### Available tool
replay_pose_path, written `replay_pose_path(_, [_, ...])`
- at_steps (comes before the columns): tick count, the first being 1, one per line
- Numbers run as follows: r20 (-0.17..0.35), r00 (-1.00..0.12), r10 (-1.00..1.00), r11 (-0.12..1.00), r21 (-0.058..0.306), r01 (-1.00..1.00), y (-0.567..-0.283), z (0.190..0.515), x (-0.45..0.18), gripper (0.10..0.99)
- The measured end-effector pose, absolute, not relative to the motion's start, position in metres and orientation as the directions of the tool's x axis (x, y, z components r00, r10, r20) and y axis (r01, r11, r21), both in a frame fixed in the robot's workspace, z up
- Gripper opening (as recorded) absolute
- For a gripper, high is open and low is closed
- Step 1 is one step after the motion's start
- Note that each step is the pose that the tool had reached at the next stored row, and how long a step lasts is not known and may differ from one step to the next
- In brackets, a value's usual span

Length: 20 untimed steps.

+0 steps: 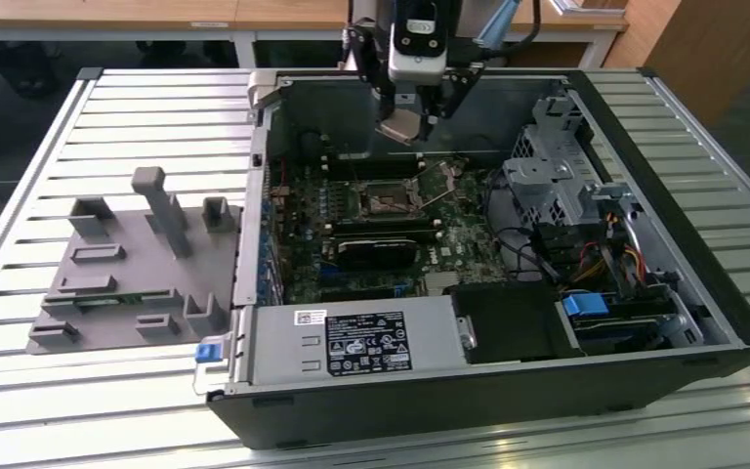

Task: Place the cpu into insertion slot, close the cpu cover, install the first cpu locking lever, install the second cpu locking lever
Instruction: 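Place the cpu into insertion slot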

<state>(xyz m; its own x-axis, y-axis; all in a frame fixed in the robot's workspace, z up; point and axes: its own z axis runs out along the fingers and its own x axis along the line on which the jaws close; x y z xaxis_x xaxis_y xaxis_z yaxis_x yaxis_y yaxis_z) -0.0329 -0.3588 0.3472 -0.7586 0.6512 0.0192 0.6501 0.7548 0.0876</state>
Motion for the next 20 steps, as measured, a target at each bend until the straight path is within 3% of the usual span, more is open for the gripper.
replay_pose_path(20, [0.019,-0.477,0.879,0.474,0.088,0.876,-0.359,0.333,-0.033,0.541])
